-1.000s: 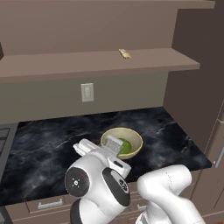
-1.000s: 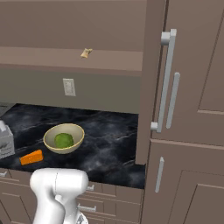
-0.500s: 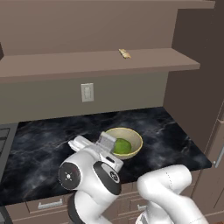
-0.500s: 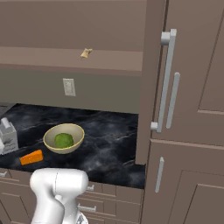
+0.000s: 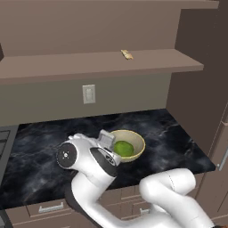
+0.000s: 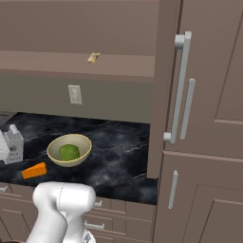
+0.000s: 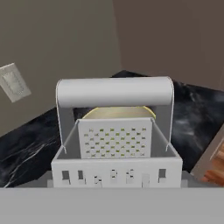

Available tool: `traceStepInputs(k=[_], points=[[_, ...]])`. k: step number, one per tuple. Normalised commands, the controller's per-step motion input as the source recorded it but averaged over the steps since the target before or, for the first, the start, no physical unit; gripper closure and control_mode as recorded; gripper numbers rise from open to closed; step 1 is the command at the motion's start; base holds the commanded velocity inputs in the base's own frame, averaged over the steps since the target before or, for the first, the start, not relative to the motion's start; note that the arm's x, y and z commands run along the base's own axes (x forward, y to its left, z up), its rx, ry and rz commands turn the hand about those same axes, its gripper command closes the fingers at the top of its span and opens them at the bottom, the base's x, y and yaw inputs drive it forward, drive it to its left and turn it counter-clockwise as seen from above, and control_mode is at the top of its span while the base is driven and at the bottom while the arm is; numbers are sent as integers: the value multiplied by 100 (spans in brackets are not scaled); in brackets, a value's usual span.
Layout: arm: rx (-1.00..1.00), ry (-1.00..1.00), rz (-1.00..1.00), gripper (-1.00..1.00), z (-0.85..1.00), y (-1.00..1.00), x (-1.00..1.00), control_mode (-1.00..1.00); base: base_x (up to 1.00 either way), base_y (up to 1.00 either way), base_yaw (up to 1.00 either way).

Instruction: Pick the cheese from the fridge and the cheese grater from the cabinet and place them next to the salad bowl.

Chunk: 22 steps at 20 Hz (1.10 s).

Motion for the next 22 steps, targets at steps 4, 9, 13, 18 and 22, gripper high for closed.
traceStepInputs(k=[4, 9, 13, 18, 22], points=[[-3, 13, -3, 100, -19, 6, 29, -100, 0, 0, 0], [-9, 1, -1, 100, -25, 16, 22, -100, 0, 0, 0], [-7, 0, 0, 100, -32, 8, 9, -100, 0, 0, 0], [-5, 0, 0, 100, -23, 3, 19, -100, 0, 0, 0], [-1, 0, 0, 100, -18, 1, 25, -100, 0, 0, 0]])
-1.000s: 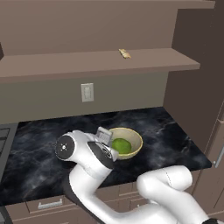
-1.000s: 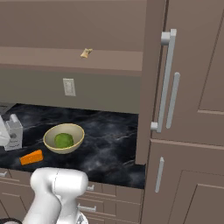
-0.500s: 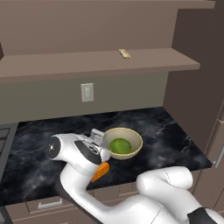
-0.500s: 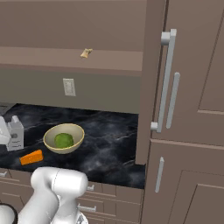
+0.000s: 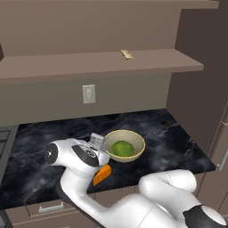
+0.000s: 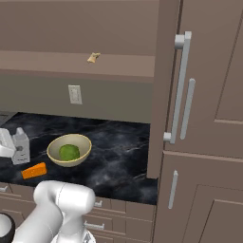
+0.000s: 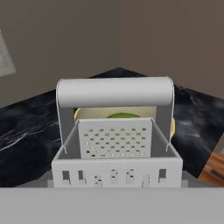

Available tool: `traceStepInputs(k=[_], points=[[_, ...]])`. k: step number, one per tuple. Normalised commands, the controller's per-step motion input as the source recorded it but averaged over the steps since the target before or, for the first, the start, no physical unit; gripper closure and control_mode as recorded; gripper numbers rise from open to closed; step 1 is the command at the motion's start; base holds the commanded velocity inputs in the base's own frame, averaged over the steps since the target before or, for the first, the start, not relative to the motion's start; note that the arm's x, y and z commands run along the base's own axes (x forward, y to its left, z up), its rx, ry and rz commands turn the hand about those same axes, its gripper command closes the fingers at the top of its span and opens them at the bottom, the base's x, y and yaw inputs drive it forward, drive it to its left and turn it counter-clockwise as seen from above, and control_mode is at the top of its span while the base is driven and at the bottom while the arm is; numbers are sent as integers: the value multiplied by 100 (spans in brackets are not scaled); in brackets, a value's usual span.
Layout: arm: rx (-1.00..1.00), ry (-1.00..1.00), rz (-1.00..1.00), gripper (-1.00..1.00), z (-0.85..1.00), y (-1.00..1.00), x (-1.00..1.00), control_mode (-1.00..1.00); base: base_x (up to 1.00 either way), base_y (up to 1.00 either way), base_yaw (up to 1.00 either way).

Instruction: Pick the cheese from the fridge and the cheese grater from the cabinet and place them next to the salad bowl.

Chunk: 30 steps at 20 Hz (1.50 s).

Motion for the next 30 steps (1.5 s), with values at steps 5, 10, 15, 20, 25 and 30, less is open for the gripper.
traceStepInputs(k=[5, 10, 15, 20, 25, 30], points=[[0, 0, 0, 100, -18, 4, 22, -100, 0, 0, 0], [0, 0, 0, 100, -26, 9, 24, -100, 0, 0, 0], [0, 0, 0, 100, -23, 7, 19, -100, 0, 0, 0], [0, 0, 0, 100, -14, 0, 8, -100, 0, 0, 0], [2, 3, 0, 100, -9, 0, 6, -100, 0, 0, 0], [4, 2, 0, 100, -3, 0, 1, -100, 0, 0, 0]])
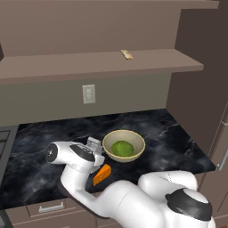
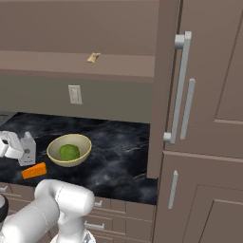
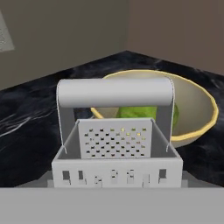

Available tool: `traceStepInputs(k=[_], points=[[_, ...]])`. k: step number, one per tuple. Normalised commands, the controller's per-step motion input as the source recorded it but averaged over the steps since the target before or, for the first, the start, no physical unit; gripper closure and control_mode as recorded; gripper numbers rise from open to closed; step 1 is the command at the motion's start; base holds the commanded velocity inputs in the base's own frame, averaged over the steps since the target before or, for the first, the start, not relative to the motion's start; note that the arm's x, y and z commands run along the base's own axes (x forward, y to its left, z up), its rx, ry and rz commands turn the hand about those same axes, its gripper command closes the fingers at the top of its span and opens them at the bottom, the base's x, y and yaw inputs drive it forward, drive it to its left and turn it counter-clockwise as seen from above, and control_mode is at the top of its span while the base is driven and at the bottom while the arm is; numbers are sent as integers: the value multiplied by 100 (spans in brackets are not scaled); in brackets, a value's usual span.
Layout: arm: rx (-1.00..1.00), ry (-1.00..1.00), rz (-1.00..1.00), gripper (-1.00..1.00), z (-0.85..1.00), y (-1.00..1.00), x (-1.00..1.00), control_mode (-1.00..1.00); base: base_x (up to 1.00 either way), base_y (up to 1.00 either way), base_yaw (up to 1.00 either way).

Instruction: Pick the cheese from the fridge and the cheese grater from the cabinet and place them next to the salad bowl.

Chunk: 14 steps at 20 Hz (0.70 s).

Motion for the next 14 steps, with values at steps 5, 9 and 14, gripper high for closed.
traceStepInputs(k=[5, 9, 14], points=[[1, 0, 0, 100, -8, 0, 7, -100, 0, 0, 0], [0, 0, 0, 100, -11, 0, 8, -100, 0, 0, 0], [2, 0, 0, 100, -2, 0, 2, -100, 0, 0, 0]])
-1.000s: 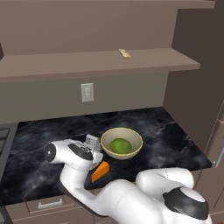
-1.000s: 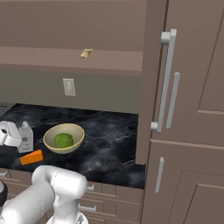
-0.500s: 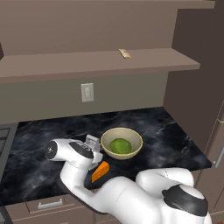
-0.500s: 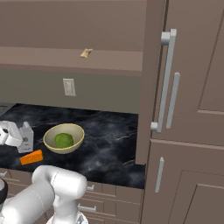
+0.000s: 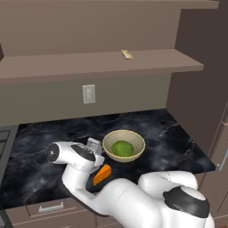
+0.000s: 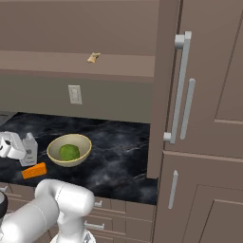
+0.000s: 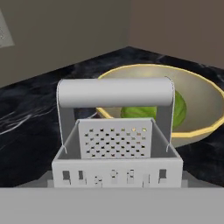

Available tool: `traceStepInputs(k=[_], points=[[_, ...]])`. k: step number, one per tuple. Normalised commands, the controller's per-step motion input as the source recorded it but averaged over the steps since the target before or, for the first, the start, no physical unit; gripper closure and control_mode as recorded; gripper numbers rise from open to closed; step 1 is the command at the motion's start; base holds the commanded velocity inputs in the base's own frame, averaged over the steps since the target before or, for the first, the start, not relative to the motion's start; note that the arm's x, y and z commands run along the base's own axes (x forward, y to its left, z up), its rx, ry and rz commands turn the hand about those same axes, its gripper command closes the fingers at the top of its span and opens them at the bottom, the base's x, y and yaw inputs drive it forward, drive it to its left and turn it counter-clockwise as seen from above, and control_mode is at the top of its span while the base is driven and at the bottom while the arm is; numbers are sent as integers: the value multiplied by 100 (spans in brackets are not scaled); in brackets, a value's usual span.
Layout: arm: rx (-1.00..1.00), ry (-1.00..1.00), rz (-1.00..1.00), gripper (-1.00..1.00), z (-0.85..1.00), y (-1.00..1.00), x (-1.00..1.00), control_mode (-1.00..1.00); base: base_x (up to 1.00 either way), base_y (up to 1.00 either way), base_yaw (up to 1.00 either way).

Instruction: Pick the cheese from the fridge and the cheese grater from the cabinet and place them next to the salad bowl.

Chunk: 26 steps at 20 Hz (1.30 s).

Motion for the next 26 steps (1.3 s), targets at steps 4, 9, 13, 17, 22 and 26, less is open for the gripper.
traceStepInputs(k=[4, 9, 13, 17, 22, 26], points=[[4, 0, 1, 100, -4, 0, 3, -100, 0, 0, 0], [5, 0, 0, 100, -6, 0, 0, -100, 0, 0, 0], [1, -2, 0, 100, -23, 0, 3, -100, 0, 0, 0], [0, -3, 0, 100, -27, 0, 11, -100, 0, 0, 0], [0, -1, 0, 100, -19, 1, 18, -100, 0, 0, 0], [0, 0, 0, 100, -12, 8, 20, -100, 0, 0, 0]])
